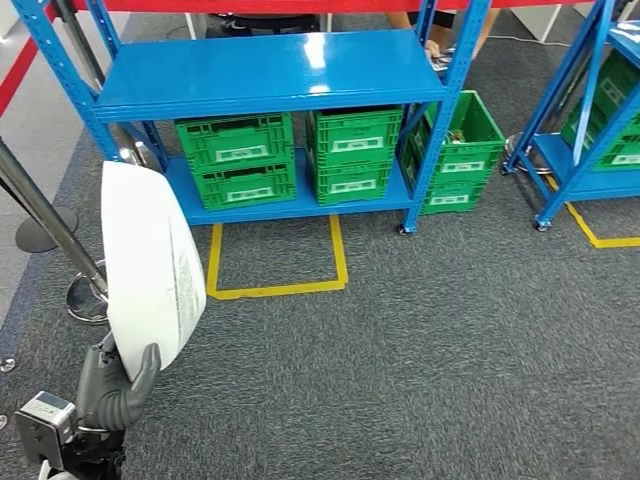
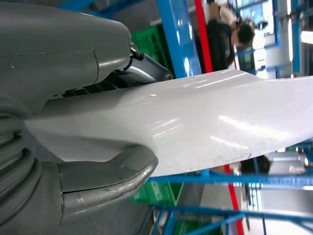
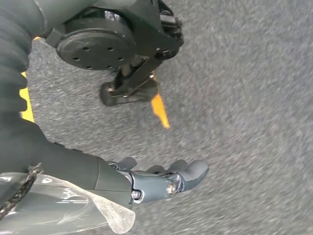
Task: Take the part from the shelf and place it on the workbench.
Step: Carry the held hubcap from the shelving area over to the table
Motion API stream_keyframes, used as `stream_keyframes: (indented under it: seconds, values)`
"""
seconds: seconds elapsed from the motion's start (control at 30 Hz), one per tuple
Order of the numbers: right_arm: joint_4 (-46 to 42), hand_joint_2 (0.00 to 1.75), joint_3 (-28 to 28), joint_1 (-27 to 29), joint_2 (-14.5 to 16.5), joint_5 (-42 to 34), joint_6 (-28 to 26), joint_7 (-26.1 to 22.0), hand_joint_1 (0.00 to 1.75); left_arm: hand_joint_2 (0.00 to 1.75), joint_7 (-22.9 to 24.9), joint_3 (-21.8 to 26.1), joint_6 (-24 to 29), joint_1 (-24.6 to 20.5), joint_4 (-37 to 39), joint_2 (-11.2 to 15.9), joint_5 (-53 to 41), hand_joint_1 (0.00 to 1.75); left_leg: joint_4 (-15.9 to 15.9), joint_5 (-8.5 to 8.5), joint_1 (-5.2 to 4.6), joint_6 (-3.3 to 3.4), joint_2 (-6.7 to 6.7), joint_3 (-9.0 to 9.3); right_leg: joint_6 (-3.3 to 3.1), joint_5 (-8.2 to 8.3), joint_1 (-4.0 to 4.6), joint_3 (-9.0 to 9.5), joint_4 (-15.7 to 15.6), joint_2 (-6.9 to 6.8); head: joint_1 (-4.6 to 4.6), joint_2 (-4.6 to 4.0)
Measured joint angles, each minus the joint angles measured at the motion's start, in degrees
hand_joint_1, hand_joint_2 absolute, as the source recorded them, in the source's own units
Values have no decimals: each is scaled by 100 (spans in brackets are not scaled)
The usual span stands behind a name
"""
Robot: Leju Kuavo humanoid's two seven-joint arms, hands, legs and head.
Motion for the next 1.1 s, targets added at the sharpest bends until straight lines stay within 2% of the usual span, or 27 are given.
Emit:
stream_keyframes:
  seconds: [0.03, 0.07, 0.1, 0.13, 0.17, 0.2, 0.23, 0.27, 0.3, 0.37, 0.4, 0.43, 0.47, 0.5, 0.53, 0.6, 0.67, 0.73, 0.77, 0.83, 0.9, 0.93, 0.97, 1.0, 1.03, 1.07, 1.1]
  values:
    - [1, 175, -22, 1, 4, 27, 36, 6, 0, 175, -5, -1, -20, -2, 1, -1, 1, 175, 31, 46, 12, -31, 72, -82, 28, 200, -21, 227, -178, -50, -1, 1]
    - [1, 175, -44, -1, 15, 50, 69, 16, 0, 175, -12, -2, -37, -6, 2, -1, 2, 175, 77, 77, 15, -63, 134, -144, 53, 283, -38, 556, -535, -159, 4, 1]
    - [1, 175, -71, -8, 27, 72, 100, 29, 0, 175, -22, -3, -49, -11, 1, -1, 3, 175, 143, 95, 16, -100, 191, -195, 60, 221, -37, 926, -998, -269, 7, 2]
    - [1, 175, -95, -16, 42, 93, 123, 40, 0, 175, -34, -4, -53, -20, 1, 1, 4, 175, 214, 109, 11, -139, 249, -231, 30, 68, -35, 1216, -1429, -355, 11, 2]
    - [1, 175, -113, -20, 57, 110, 140, 51, 0, 175, -49, -6, -58, -28, 1, 4, 5, 175, 267, 123, 5, -175, 303, -250, -21, -88, -22, 1391, -1720, -391, 12, 2]
    - [2, 175, -129, -12, 69, 127, 154, 59, 0, 175, -67, -8, -67, -34, 1, 6, 9, 175, 305, 140, 11, -211, 363, -268, -92, -183, -6, 1436, -1855, -358, 11, 2]
    - [3, 175, -139, 12, 85, 143, 165, 63, 0, 175, -83, -12, -82, -36, 2, 9, 18, 175, 327, 147, 27, -252, 379, -279, -173, -200, -5, 1393, -1866, -309, 12, 2]
    - [5, 175, -148, 39, 103, 154, 182, 67, 0, 175, -96, -16, -103, -33, 2, 11, 31, 175, 371, 90, 50, -294, 296, -296, -234, -173, 1, 1355, -1850, -262, 9, 2]
    - [9, 175, -159, 58, 119, 167, 200, 66, 0, 175, -107, -20, -122, -25, 2, 13, 46, 175, 508, -55, 68, -333, 153, -339, -291, -135, 4, 1316, -1847, -220, 9, 2]
    - [19, 175, -190, 56, 151, 192, 245, 58, 0, 175, -117, -24, -150, 0, 2, 27, 75, 175, 1136, -545, 82, -377, -185, -540, -369, -41, 24, 1215, -1845, -117, -4, 1]
    - [26, 175, -209, 48, 163, 206, 262, 54, 0, 175, -120, -24, -158, 12, 3, 33, 87, 175, 1539, -775, 77, -373, -261, -664, -393, 3, 44, 1162, -1842, -55, -5, 0]
    - [32, 175, -227, 46, 178, 218, 278, 52, 0, 175, -122, -24, -168, 19, 3, 37, 97, 175, 1852, -912, 69, -356, -290, -745, -409, 42, 69, 1114, -1838, 13, -8, 0]
    - [40, 175, -240, 48, 191, 228, 288, 51, 0, 175, -125, -24, -180, 23, 4, 39, 105, 175, 1979, -927, 57, -324, -299, -742, -420, 75, 98, 1090, -1834, 83, -8, 0]
    - [46, 175, -252, 52, 203, 237, 295, 52, 0, 175, -128, -24, -197, 24, 4, 39, 113, 175, 1875, -827, 40, -276, -314, -638, -430, 105, 129, 1077, -1830, 157, -8, 0]
    - [51, 175, -267, 55, 216, 246, 305, 55, 0, 175, -131, -24, -217, 23, 4, 39, 120, 175, 1561, -634, 15, -209, -361, -443, -439, 131, 161, 1075, -1826, 230, -8, 1]
    - [57, 175, -299, 47, 263, 276, 335, 65, 0, 175, -134, -24, -255, 18, 4, 39, 135, 175, 798, -280, -32, -13, -631, -36, -442, 178, 197, 1040, -1817, 362, 15, 1]
    - [67, 175, -351, 30, 314, 320, 377, 88, 0, 175, -135, -24, -286, 8, 4, 38, 150, 175, 423, -163, -65, 102, -835, 133, -401, 222, 163, 969, -1809, 492, 32, 1]
    - [76, 175, -402, 30, 345, 364, 411, 104, 0, 175, -133, -24, -322, -37, 4, 36, 160, 175, 248, -165, -72, 114, -735, 175, -330, 264, 135, 889, -1814, 626, -5, 2]
    - [78, 175, -424, 44, 361, 387, 424, 107, 0, 175, -130, -24, -338, -64, 4, 33, 165, 175, 133, -159, -57, 113, -643, 207, -305, 251, 146, 833, -1789, 616, -18, 2]
    - [80, 175, -480, 67, 387, 440, 444, 112, 0, 175, -128, -24, -361, -90, 4, 23, 176, 175, -67, -127, -6, 95, -469, 258, -251, 53, 166, 615, -1474, 392, 5, 2]
    - [80, 175, -547, 78, 405, 493, 452, 122, 0, 175, -125, -25, -376, -77, 7, 15, 183, 175, -81, -111, 1, 79, -309, 246, -174, -317, 127, 265, -751, 121, 31, 2]
    - [81, 175, -578, 86, 415, 514, 452, 134, 0, 175, -123, -25, -389, -72, 11, 16, 183, 175, -71, -118, 2, 68, -225, 237, -132, -439, 98, 111, -421, 65, 33, 2]
    - [81, 175, -607, 100, 427, 538, 453, 146, 0, 175, -120, -25, -407, -73, 16, 16, 183, 175, -58, -129, 6, 53, -145, 232, -93, -468, 65, 36, -242, 37, 32, 2]
    - [82, 175, -639, 118, 445, 562, 457, 162, 0, 175, -115, -26, -431, -86, 22, 11, 183, 175, -41, -143, 15, 33, -72, 230, -56, -381, 35, 81, -304, 10, 31, 2]
    - [81, 175, -681, 141, 468, 594, 460, 179, 0, 175, -109, -31, -458, -108, 31, 5, 182, 175, -14, -162, 30, 4, -5, 229, -23, -202, 7, 247, -598, -37, 31, 2]
    - [73, 175, -737, 166, 499, 632, 464, 198, 0, 175, -102, -43, -484, -139, 38, -3, 181, 175, 31, -191, 41, -38, 55, 231, 9, -35, -12, 479, -1025, -146, 32, 2]
    - [59, 175, -799, 197, 542, 678, 466, 223, 0, 175, -95, -59, -511, -174, 45, -9, 179, 175, 81, -225, 42, -86, 103, 230, 9, 92, -18, 678, -1394, -248, 33, 2]
